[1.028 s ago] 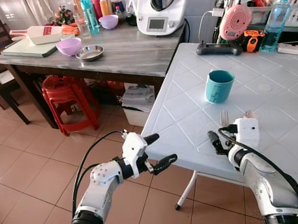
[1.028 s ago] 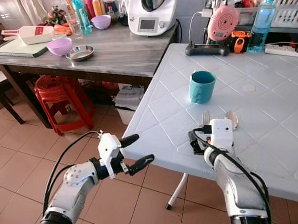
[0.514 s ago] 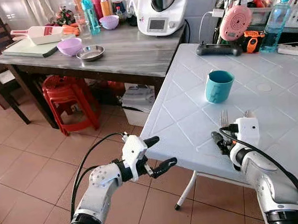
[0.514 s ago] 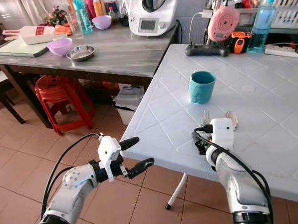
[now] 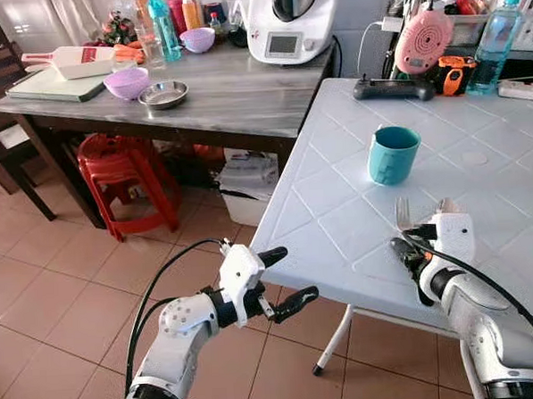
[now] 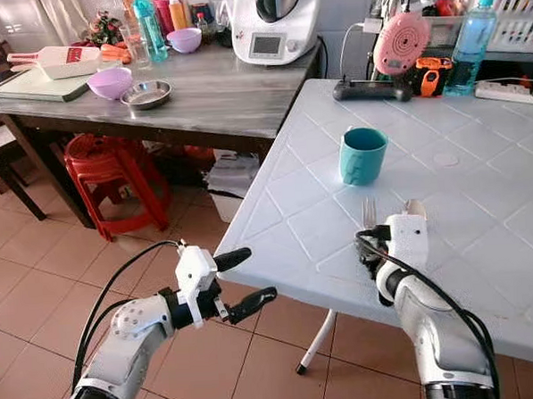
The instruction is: Setting the table
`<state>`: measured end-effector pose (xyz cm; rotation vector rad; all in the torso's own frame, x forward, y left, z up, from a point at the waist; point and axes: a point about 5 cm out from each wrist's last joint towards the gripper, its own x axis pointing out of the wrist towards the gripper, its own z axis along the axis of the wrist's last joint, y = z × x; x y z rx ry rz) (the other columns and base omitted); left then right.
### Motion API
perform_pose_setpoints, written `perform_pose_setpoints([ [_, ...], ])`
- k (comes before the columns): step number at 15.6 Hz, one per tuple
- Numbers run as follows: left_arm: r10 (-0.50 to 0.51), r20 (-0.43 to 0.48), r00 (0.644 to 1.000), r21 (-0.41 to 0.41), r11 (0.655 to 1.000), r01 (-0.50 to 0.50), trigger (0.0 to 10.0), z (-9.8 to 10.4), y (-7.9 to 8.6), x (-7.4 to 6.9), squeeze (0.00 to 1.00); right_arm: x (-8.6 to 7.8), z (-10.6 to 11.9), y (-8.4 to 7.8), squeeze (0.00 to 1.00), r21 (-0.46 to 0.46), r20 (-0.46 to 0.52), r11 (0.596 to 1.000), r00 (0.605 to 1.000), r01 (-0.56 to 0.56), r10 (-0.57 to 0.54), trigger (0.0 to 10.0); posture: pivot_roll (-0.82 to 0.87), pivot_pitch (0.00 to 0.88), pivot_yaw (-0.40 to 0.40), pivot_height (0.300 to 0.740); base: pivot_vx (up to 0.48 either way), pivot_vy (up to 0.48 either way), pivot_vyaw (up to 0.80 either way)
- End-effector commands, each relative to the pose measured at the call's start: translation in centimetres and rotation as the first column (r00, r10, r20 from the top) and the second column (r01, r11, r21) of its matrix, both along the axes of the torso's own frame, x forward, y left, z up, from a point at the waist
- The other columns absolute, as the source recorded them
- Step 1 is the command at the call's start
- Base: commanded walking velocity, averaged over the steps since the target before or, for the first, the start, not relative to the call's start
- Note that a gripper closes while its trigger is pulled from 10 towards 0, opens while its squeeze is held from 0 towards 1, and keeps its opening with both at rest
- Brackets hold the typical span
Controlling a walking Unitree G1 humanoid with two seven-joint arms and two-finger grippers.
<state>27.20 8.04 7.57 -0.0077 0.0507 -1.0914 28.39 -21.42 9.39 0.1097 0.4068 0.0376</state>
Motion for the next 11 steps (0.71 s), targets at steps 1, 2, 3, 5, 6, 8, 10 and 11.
perform_pose_setpoints([
  [1,-0.016,0.003,1.0,0.021,1.0,0.016,10.0,0.03,0.13,-0.15,0.0,-1.2,-2.37,0.87,0.0,0.064,-0.126,0.998,0.992,-0.024,0.032,0.0,-0.06,0.0,0.071,0.74,0.0,0.0,0.0],
  [2,-0.02,0.003,1.0,0.024,1.0,0.02,10.0,0.01,0.07,-0.17,0.0,-1.24,-2.47,0.72,0.0,0.083,-0.129,0.996,0.991,-0.013,0.024,0.0,-0.06,0.0,0.071,0.74,0.0,0.0,0.0],
  [3,-0.021,0.003,1.0,0.028,0.999,0.021,10.0,-0.03,0.03,-0.17,0.0,-1.26,-2.61,0.47,0.0,0.089,-0.133,0.996,0.991,-0.005,0.017,0.0,-0.05,0.0,0.07,0.74,0.0,0.0,0.0],
  [5,-0.019,0.004,1.0,0.031,0.999,0.019,10.0,-0.05,0.05,-0.14,0.0,-1.23,-2.71,0.29,0.0,0.094,-0.136,0.996,0.991,0.002,0.011,0.0,-0.05,0.0,0.069,0.74,0.0,0.0,0.0],
  [6,-0.018,0.006,1.0,0.033,0.999,0.018,10.0,-0.04,0.05,-0.12,0.0,-1.13,-2.71,0.24,0.0,0.112,-0.135,0.994,0.991,0.01,0.005,0.0,-0.05,0.0,0.07,0.74,0.0,0.0,0.0],
  [8,-0.02,0.009,1.0,0.034,0.999,0.019,10.0,-0.01,0.03,-0.13,0.0,-1.09,-2.8,0.16,0.0,0.122,-0.138,0.992,0.99,0.022,-0.005,0.0,-0.05,0.0,0.071,0.74,0.0,0.0,0.0],
  [10,-0.02,0.008,1.0,0.035,0.999,0.02,10.0,0.01,0.05,-0.17,0.0,-1.16,-2.89,0.12,0.0,0.14,-0.137,0.989,0.99,0.046,-0.027,0.0,-0.05,0.0,0.072,0.74,0.0,0.0,0.0],
  [11,-0.021,0.007,1.0,0.036,0.999,0.021,10.0,-0.01,0.06,-0.2,0.0,-1.17,-2.92,0.09,0.0,0.162,-0.134,0.985,0.99,0.064,-0.042,0.0,-0.05,0.0,0.072,0.74,0.0,0.0,0.0],
])
